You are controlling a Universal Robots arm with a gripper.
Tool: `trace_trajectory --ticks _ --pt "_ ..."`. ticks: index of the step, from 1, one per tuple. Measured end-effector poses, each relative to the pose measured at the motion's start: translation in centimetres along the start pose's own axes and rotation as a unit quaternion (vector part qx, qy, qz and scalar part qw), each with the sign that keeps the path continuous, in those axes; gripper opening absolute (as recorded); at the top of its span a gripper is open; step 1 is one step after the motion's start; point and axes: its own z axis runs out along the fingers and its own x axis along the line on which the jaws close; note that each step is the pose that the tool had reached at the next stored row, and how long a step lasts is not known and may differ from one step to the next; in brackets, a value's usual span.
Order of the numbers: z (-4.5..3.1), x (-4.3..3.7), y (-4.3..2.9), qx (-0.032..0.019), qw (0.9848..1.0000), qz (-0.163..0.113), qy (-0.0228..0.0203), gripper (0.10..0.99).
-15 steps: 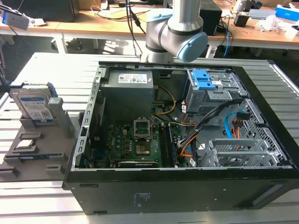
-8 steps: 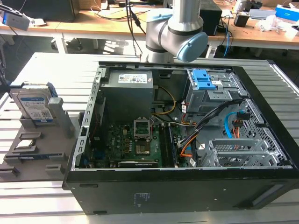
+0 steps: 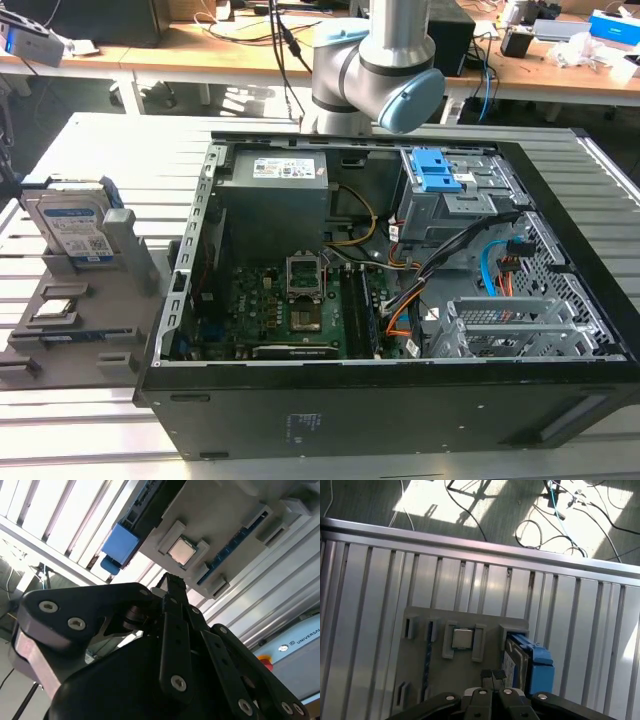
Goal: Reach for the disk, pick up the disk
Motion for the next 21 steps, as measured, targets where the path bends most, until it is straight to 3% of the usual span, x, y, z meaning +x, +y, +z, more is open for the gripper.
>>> trace_trajectory --ticks 9,21 --pt "0.0 0.0 0.0 0.0 0.9997 0.023 -0.0009 0.106" --pt "0.0 0.0 0.0 0.0 0.9996 0.029 -0.0011 0.106"
